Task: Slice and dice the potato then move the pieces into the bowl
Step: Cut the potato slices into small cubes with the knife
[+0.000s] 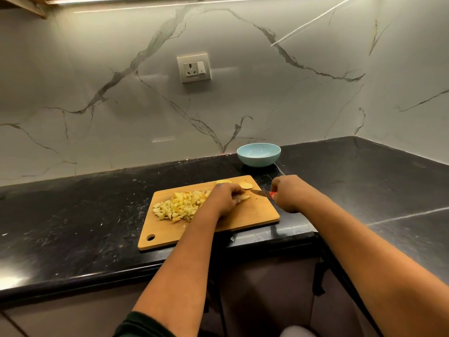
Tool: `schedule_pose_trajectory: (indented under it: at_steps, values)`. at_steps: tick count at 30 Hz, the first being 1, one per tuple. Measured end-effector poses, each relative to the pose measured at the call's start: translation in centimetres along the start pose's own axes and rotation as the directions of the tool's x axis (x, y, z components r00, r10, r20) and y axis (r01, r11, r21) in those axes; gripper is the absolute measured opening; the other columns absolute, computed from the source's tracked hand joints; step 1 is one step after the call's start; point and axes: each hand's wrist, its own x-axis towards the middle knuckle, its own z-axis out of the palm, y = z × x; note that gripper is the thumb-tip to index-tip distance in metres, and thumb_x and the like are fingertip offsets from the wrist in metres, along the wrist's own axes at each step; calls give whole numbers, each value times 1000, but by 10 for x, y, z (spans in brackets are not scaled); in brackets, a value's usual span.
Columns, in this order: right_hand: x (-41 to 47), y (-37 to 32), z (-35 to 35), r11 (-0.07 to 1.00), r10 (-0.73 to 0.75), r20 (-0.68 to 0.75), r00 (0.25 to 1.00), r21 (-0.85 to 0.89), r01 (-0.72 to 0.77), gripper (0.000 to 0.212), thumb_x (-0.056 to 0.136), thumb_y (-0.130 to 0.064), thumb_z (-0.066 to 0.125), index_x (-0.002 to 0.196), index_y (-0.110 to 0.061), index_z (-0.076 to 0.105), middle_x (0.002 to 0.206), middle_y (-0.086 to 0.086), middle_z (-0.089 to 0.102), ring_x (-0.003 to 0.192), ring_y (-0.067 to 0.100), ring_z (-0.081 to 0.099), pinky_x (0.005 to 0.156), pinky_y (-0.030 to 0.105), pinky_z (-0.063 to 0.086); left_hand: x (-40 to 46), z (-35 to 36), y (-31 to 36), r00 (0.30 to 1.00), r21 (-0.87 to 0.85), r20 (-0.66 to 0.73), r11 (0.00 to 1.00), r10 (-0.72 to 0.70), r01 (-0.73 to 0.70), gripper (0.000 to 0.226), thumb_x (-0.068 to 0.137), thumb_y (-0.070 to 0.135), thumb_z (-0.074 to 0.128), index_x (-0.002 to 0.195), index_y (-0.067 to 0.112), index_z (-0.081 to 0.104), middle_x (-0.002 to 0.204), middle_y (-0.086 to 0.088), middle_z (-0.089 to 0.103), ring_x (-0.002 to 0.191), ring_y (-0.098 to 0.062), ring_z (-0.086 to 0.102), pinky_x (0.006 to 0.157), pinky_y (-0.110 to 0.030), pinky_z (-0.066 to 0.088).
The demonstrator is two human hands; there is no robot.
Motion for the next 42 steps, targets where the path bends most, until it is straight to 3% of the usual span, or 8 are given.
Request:
schedule_pose_trajectory:
  at_steps: [4,9,13,26,30,35,39,42]
  values:
    - [-6,-9,8,999,-17,38,999,-44,19,33,93,-7,55,125,-14,53,112,8,58,94,20,57,81,30,52,-8,6,-4,993,-20,-106,999,-42,40,46,90,25,70,134,20,59,132,-4,59,117,-17,56,105,-30,44]
    - [-13,-23,20,996,-41,79,996,-75,47,33,93,-7,52,125,-9,46,114,12,58,97,24,58,74,31,49,-15,18,6,977,130,-212,990,-27,56,23,97,24,58,114,12,69,115,-9,66,106,-20,58,91,-29,45]
    - [-18,-29,25,992,-49,111,993,-106,61,33,94,-9,54,126,-6,43,118,15,55,96,26,56,70,30,44,-18,22,11,968,147,-251,987,-27,65,24,100,24,54,114,12,69,112,-10,67,105,-22,61,91,-32,48]
    - [-17,-27,20,997,-63,148,987,-30,69,37,94,-11,53,130,-9,43,116,11,57,91,21,56,70,27,48,-15,18,7,971,95,-241,995,1,23,25,98,24,59,118,14,70,118,-7,68,109,-19,60,94,-27,45]
    - [-17,-28,19,998,-58,174,983,13,56,34,91,-9,53,125,-10,46,108,10,57,85,22,64,74,33,59,-15,18,4,975,129,-220,992,20,9,27,99,25,57,120,14,69,116,-8,69,108,-20,60,93,-27,46]
    - [-19,-30,21,997,-55,182,982,64,44,34,91,-9,52,124,-9,46,108,12,57,85,26,67,76,41,60,-15,18,2,986,159,-157,987,52,-26,27,99,29,55,119,17,70,115,-8,69,104,-19,60,92,-29,48]
    - [-20,-31,22,991,-56,207,977,130,29,32,91,-6,53,123,-9,47,101,13,61,82,27,70,75,41,60,-16,18,1,983,156,-164,986,85,-59,32,100,24,55,131,20,62,123,-9,66,110,-21,60,96,-30,46]
    - [-21,-33,22,993,-55,184,981,113,34,36,90,-5,55,125,-9,46,107,13,59,85,27,68,76,40,60,-15,18,0,980,135,-182,989,83,-59,35,99,23,56,134,22,59,126,-8,65,113,-21,59,100,-31,44]
